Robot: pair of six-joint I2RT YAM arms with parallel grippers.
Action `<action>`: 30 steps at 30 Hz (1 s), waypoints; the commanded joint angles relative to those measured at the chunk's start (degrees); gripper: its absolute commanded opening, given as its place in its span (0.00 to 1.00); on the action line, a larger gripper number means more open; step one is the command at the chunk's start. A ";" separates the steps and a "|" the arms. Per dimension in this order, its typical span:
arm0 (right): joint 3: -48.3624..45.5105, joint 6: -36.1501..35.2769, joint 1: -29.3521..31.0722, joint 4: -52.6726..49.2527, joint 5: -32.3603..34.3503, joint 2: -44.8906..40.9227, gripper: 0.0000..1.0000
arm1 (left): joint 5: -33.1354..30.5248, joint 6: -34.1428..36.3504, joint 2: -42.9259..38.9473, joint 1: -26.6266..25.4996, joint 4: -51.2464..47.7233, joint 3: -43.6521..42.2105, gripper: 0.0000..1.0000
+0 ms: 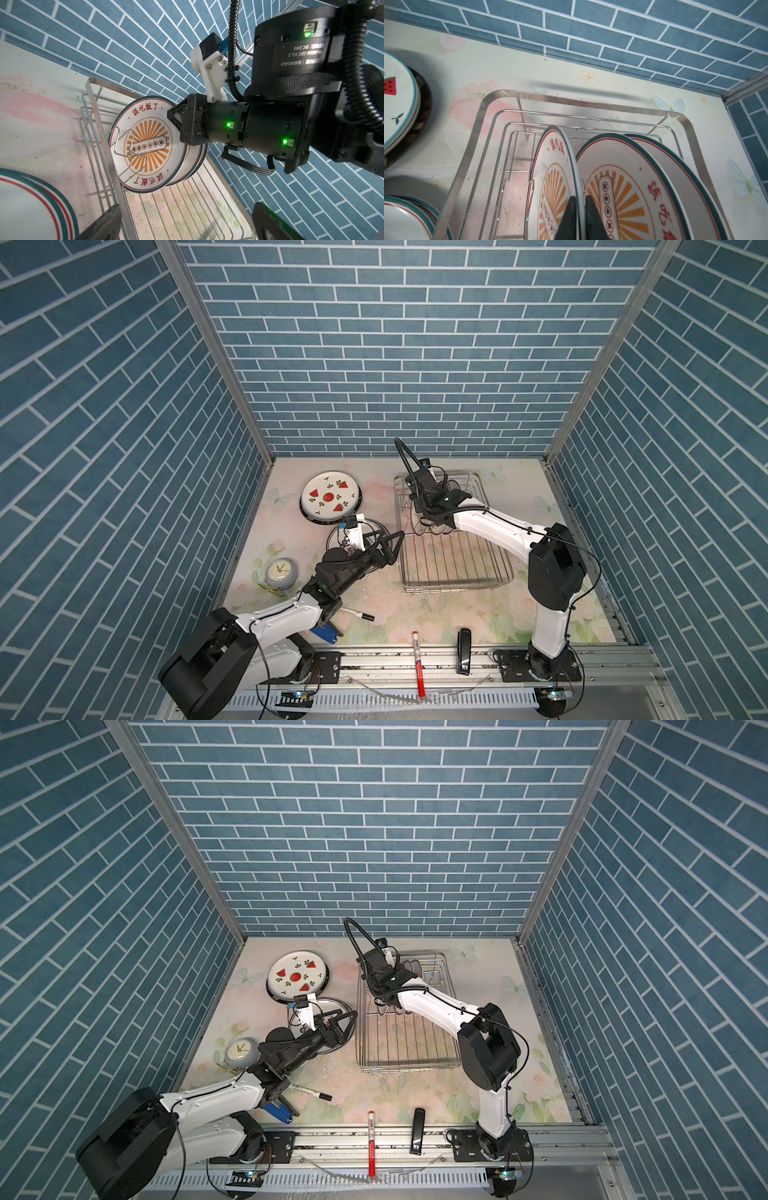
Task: Unload the plates from the dish rack
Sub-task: 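Grip the rim of the orange sunburst plate in the rack with the right gripper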
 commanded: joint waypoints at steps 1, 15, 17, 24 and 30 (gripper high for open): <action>3.65 0.43 0.31 -1.07 2.02 0.99 0.10 | -0.63 0.56 -0.98 -0.06 -1.70 -0.07 1.00; 0.80 -3.78 1.28 3.73 6.02 -5.30 0.05 | -1.12 -0.65 0.74 -0.06 1.19 -0.10 1.00; -0.48 -4.79 1.50 5.14 6.43 -6.86 0.05 | -0.63 -0.70 1.31 -0.06 1.22 0.22 1.00; -6.80 -7.41 2.41 10.02 8.70 -12.99 0.04 | 0.43 -1.63 3.56 -0.06 3.65 0.62 1.00; -12.37 -8.80 3.01 13.31 5.90 -18.27 0.04 | 1.75 -2.27 6.29 -0.14 6.52 1.87 1.00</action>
